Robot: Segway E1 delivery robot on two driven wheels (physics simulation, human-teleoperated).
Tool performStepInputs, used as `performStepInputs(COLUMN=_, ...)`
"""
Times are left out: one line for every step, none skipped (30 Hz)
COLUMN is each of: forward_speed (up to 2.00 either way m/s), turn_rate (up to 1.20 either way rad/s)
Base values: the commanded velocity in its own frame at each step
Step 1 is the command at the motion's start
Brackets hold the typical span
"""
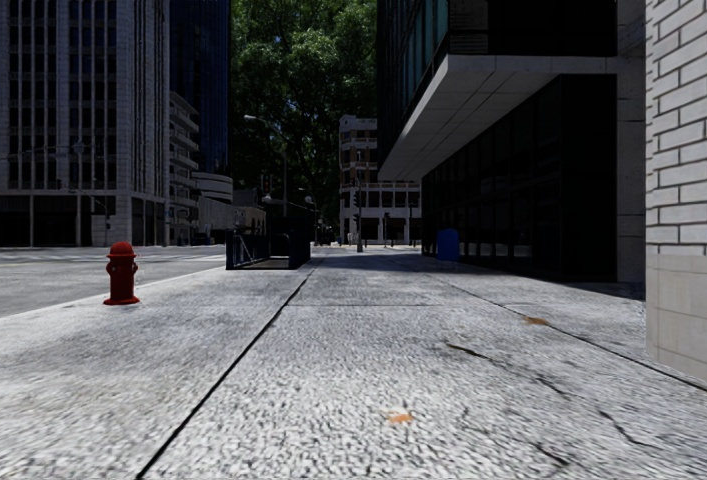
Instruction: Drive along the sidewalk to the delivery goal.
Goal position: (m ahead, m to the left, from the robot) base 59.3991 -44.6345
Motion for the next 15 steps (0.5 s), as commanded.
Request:
performStepInputs(forward_speed=2.00, turn_rate=0.00)
performStepInputs(forward_speed=2.00, turn_rate=0.00)
performStepInputs(forward_speed=2.00, turn_rate=0.00)
performStepInputs(forward_speed=2.00, turn_rate=0.00)
performStepInputs(forward_speed=2.00, turn_rate=0.00)
performStepInputs(forward_speed=2.00, turn_rate=0.00)
performStepInputs(forward_speed=2.00, turn_rate=0.00)
performStepInputs(forward_speed=2.00, turn_rate=0.00)
performStepInputs(forward_speed=2.00, turn_rate=0.00)
performStepInputs(forward_speed=2.00, turn_rate=0.00)
performStepInputs(forward_speed=2.00, turn_rate=0.00)
performStepInputs(forward_speed=2.00, turn_rate=0.00)
performStepInputs(forward_speed=2.00, turn_rate=0.00)
performStepInputs(forward_speed=2.00, turn_rate=0.00)
performStepInputs(forward_speed=2.00, turn_rate=0.00)
